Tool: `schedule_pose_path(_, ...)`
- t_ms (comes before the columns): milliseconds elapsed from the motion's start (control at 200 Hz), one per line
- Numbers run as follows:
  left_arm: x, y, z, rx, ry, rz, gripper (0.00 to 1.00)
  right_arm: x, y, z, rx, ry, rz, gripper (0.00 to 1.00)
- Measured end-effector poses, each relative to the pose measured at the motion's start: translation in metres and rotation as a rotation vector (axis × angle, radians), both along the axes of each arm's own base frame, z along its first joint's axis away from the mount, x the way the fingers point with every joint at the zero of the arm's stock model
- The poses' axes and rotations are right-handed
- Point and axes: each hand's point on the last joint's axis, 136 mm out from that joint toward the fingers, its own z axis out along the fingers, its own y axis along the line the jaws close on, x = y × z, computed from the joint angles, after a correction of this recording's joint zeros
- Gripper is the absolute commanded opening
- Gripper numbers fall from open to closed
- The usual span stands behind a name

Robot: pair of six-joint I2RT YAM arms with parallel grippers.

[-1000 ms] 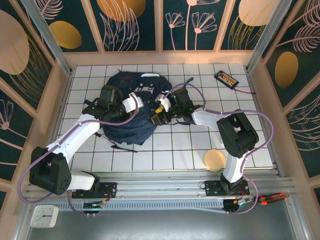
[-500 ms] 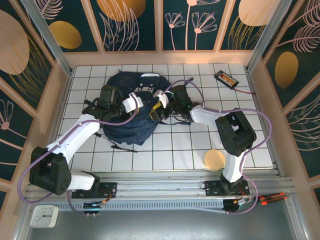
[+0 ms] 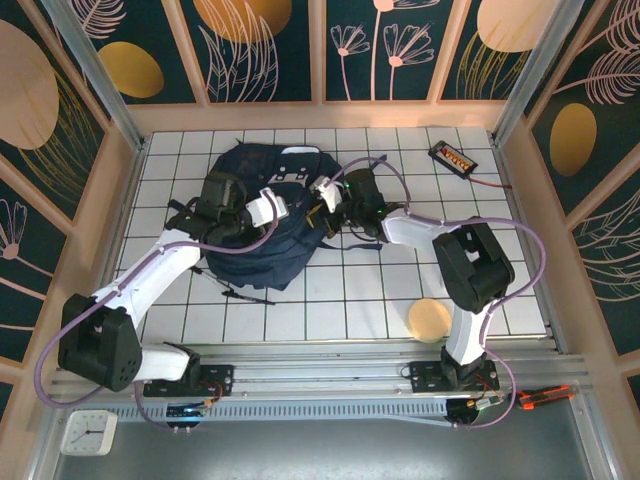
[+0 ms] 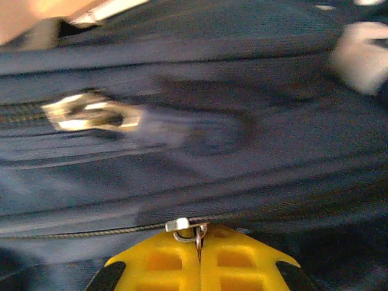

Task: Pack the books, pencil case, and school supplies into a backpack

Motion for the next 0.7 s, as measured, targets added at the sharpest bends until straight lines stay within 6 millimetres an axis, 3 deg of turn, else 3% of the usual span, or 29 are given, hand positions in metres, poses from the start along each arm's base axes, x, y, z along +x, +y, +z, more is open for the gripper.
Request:
schedule_pose_path(75,-0.007,-0.001,-0.006,0.008,-0.004,-0.014,0.00,0.014,-0.015,0.000,-0.025,-0.007,-0.039,0.00)
schedule_pose_path(200,-0.012,-0.003,-0.006,0.007,-0.024,-0.027,0.00,0.036,-0.020,0.004,-0.063,-0.010,-0.055,0.01)
schedule_pose_path(270,-0.010,-0.002,-0.002,0.002,-0.041,-0.020,0.00,0.048,-0.021,0.002,-0.075,-0.001,-0.058,0.35)
schedule_pose_path(350,-0.009,-0.002,-0.001,-0.007,-0.039,-0.006,0.00,0.053,-0.026,0.000,-0.091,-0.016,-0.067,0.53)
schedule_pose_path(530,-0.008,-0.002,0.000,-0.024,-0.022,0.019,0.13,0.033,-0.036,0.009,-0.135,-0.112,-0.010,0.60)
schedule_pose_path(701,-0.008,-0.001,0.003,-0.033,-0.020,0.033,0.04,0.014,-0.022,0.040,-0.112,-0.261,0.144,0.59)
